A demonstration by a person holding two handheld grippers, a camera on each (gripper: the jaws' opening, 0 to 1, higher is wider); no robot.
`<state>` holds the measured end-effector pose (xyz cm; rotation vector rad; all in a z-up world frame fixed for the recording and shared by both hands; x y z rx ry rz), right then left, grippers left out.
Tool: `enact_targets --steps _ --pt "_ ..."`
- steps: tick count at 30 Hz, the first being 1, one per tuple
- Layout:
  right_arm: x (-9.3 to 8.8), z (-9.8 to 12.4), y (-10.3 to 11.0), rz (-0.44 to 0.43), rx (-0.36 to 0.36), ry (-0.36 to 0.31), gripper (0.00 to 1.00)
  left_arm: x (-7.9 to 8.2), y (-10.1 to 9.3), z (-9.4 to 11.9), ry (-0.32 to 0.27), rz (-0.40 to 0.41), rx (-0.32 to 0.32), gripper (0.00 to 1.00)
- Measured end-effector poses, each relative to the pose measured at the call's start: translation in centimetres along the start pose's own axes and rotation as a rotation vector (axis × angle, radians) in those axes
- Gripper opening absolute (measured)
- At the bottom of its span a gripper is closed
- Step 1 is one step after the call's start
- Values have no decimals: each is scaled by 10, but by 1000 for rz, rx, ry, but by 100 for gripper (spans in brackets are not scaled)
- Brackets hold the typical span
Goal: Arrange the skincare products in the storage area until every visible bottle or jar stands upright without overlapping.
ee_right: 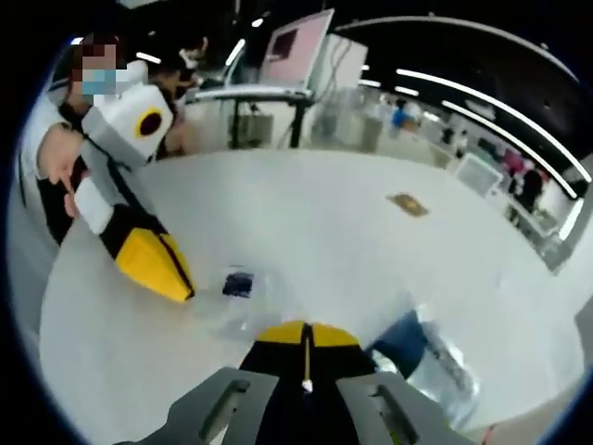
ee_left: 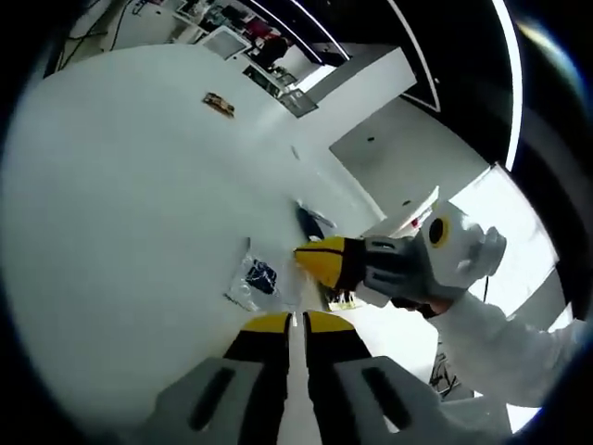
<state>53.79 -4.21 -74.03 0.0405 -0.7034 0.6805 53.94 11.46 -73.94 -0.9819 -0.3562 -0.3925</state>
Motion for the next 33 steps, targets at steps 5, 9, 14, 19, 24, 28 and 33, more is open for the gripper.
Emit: enact_targets --steps 5,9,14,19,24,28,33 --pt "2 1 0 -46 -6 -24 0 14 5 5 -36 -22 23 0" --pt "12 10 7 -127 3 -97 0 28 14 9 -65 -72 63 0" --pt "15 14 30 -85 37 -83 0 41 29 10 -45 -190 158 0" --pt "10 17 50 -101 65 -78 0 45 32 10 -25 -246 179 0" --pt "1 14 57 -95 68 -40 0 43 38 7 -4 -259 197 0" --pt "0 15 57 -108 55 -34 0 40 42 5 8 -257 205 0" --pt "0 18 52 -90 22 -20 0 35 37 3 20 -256 192 0"
Point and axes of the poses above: the point that each gripper's makers call its tool centre point, and the gripper's own axes: z roughly backward along the fingers, y roughly to its left, x roughly out of its top, the point moved 8 cm from there along z, roughly backward along the fingers, and after that the axes turned 10 degrees about y, right-handed, at the moved point
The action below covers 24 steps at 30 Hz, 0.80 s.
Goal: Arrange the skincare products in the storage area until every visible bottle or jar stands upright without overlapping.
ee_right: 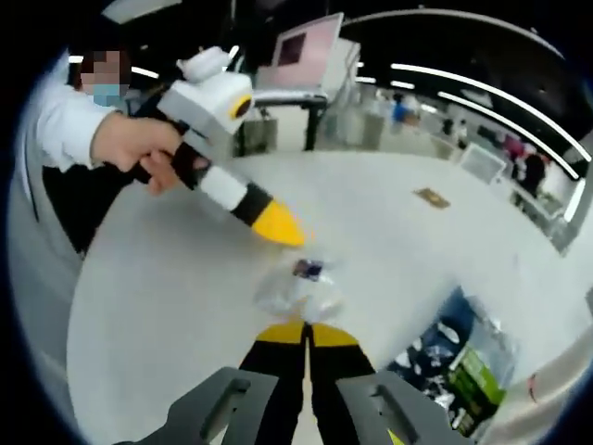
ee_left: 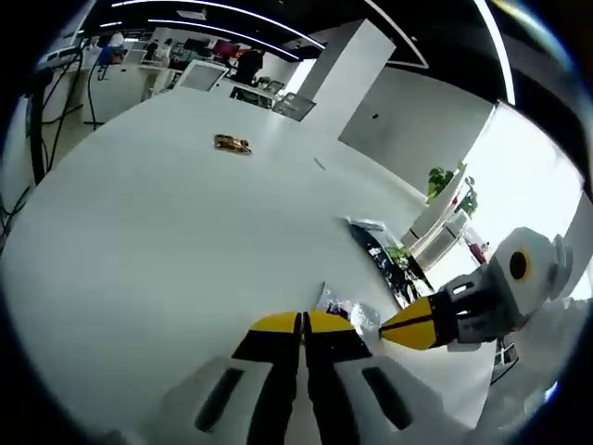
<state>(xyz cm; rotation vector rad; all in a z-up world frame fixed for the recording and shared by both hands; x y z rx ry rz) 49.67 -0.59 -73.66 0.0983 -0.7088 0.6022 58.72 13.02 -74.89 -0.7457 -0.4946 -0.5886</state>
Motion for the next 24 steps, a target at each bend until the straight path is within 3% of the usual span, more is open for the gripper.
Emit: enact_targets --steps 24 --pt "-6 -1 -31 13 -127 46 0 -6 -21 -8 24 3 -58 0"
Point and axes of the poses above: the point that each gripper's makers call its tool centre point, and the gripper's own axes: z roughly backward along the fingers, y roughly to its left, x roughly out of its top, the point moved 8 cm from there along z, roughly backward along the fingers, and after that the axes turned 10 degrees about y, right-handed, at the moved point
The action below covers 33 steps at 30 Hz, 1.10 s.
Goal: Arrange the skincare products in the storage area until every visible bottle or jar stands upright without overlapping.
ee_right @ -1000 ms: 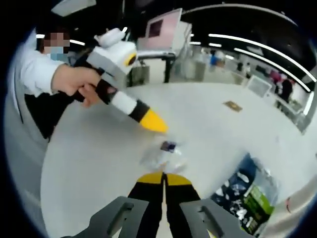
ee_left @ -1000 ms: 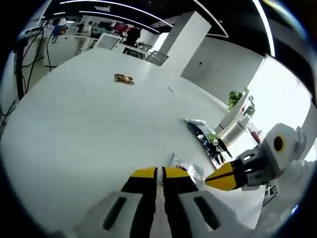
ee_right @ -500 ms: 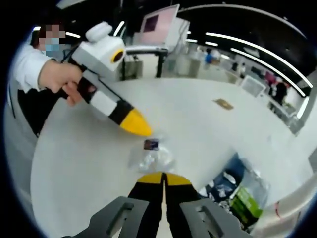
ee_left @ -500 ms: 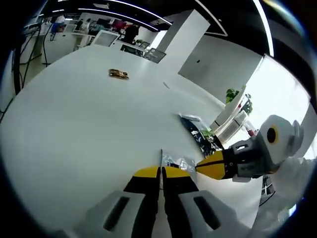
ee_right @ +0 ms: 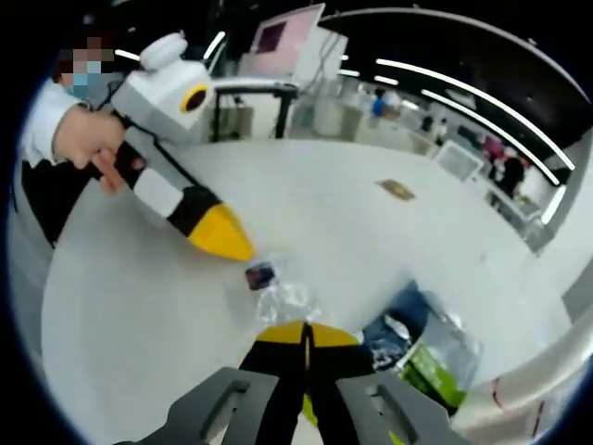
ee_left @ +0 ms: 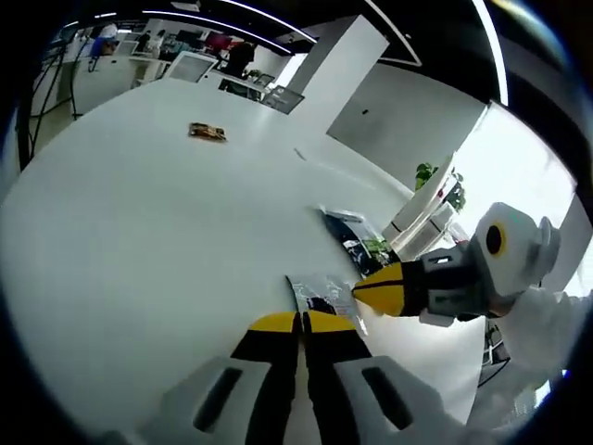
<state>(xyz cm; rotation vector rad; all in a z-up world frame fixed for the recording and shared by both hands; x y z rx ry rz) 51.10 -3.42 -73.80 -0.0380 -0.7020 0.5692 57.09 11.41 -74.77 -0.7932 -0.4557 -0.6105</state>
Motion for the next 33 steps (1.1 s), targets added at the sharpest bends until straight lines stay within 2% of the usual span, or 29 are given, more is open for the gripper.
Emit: enact_targets --steps 23,27,33 --pt "2 1 -3 9 -24 2 0 2 -2 1 4 -19 -9 0" --pt "5 10 -6 -30 -29 -30 0 6 0 10 -26 -11 -4 0" --pt "13 22 -6 -31 -43 -66 0 10 -1 21 -47 -43 2 0"
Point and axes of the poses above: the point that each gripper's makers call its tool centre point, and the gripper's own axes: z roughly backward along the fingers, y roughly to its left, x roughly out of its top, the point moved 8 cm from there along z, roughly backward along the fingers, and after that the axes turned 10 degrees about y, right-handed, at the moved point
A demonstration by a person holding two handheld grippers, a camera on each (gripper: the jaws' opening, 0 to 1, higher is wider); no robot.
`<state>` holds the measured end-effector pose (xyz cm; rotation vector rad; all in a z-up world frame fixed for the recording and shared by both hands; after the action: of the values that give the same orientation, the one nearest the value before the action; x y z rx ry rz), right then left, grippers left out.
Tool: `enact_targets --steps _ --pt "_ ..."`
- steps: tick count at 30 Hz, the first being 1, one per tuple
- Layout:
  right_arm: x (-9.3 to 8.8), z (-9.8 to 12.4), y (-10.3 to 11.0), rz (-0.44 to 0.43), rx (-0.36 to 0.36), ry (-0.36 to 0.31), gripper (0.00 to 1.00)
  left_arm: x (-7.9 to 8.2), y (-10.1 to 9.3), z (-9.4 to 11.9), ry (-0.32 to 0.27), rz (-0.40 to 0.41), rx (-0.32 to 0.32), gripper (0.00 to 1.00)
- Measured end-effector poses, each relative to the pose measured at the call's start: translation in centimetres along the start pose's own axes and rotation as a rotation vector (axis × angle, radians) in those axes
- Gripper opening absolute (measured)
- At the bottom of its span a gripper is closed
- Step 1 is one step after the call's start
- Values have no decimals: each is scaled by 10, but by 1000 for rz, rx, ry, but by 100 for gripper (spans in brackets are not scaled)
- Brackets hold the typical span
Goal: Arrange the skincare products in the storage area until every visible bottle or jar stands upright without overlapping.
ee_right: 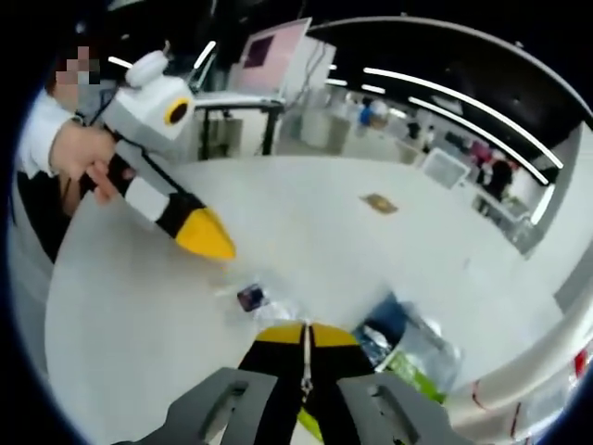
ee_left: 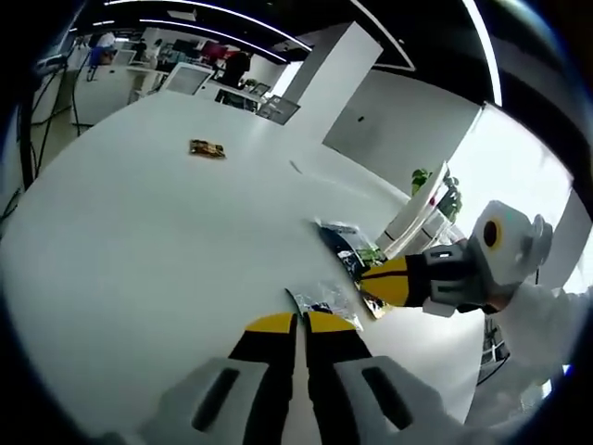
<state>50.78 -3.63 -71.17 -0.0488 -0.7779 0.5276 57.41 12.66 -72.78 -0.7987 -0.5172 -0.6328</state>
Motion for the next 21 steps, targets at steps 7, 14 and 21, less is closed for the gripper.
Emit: enact_targets --steps 7,14,21 --pt "7 17 3 0 -6 -19 5 0 -6 15 -13 -84 19 0" --pt "8 39 8 -18 -25 -33 13 4 -18 31 -24 -245 44 4" --pt "10 65 11 -43 -38 -50 25 7 -33 45 -17 -343 22 18"
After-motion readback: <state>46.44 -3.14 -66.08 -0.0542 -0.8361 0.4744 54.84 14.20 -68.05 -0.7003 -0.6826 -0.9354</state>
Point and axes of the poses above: the point that each gripper's makers call its tool centre point, and the gripper's own axes: z roughly backward along the fingers, y roughly to its left, x roughly out of its top, the point moved 8 cm from there along z, roughly backward along the fingers, and after that the axes turned 10 degrees about y, right-handed, at the moved point
